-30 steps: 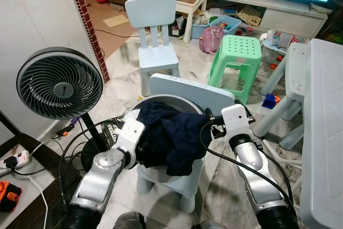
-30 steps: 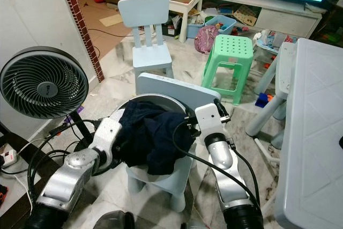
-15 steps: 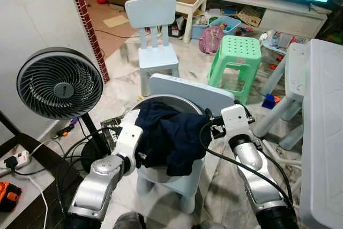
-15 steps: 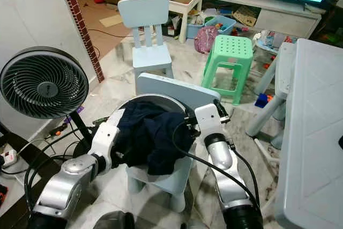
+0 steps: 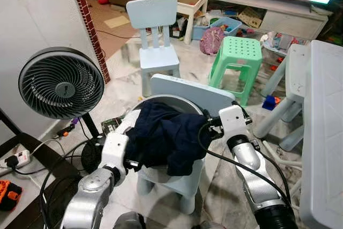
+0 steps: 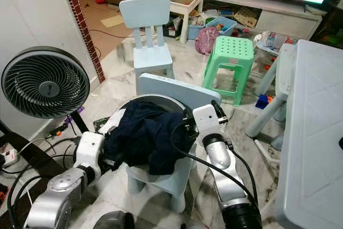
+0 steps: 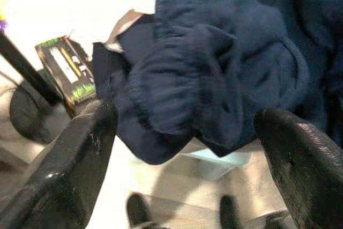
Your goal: Hang hanger
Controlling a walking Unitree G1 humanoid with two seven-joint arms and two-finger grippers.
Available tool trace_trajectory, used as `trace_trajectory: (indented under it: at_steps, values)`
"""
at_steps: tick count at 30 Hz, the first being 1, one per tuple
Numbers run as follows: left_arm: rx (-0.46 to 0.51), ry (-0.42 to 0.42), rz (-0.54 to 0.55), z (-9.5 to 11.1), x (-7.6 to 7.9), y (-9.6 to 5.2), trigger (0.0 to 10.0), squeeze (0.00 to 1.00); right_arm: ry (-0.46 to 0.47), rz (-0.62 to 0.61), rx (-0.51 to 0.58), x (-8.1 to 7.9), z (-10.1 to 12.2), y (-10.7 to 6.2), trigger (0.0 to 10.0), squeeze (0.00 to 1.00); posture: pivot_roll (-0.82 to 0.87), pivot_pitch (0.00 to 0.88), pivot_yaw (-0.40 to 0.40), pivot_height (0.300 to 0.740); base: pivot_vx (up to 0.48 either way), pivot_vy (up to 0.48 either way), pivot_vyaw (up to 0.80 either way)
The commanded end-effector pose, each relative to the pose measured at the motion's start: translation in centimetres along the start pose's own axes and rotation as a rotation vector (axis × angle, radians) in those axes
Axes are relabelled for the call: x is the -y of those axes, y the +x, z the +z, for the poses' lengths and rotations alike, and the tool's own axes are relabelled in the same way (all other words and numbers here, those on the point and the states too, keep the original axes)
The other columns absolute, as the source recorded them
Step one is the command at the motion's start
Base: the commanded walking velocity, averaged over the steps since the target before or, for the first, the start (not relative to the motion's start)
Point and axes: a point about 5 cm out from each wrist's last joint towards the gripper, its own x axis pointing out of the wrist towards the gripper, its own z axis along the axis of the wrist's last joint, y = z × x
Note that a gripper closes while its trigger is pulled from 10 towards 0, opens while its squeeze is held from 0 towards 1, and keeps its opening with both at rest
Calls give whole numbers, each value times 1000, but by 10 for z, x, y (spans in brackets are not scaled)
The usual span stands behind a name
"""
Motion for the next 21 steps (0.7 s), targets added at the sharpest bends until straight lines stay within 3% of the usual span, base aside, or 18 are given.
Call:
trace_trajectory:
  at_steps: [1,2,4,7,11,14,21]
  values:
    - [24,-83,1,6,-4,1,10000,0,3,11,16,-2,3,2,10000,0,25,0,-1,740,0,0,0]
    - [19,-143,-7,6,-3,0,10000,0,2,11,16,-2,3,2,10000,0,25,0,-1,740,0,0,0]
    - [14,-180,-12,6,-1,0,10000,0,1,11,17,-1,3,2,10000,0,22,0,-1,740,0,0,0]
    - [-58,-404,-66,-1,4,0,10000,0,-2,8,17,0,3,3,10000,0,26,0,-5,740,0,0,0]
    - [-59,-507,-84,-2,4,4,10000,0,-3,12,19,-1,3,4,10000,0,26,0,-8,740,0,0,0]
    - [-70,-604,-78,-5,4,16,10000,0,-7,21,26,-3,6,5,10000,0,19,0,-12,740,0,0,0]
    - [-45,-749,-31,-5,6,32,10000,0,-27,15,29,3,6,3,10000,0,-10,0,-13,740,0,0,0]
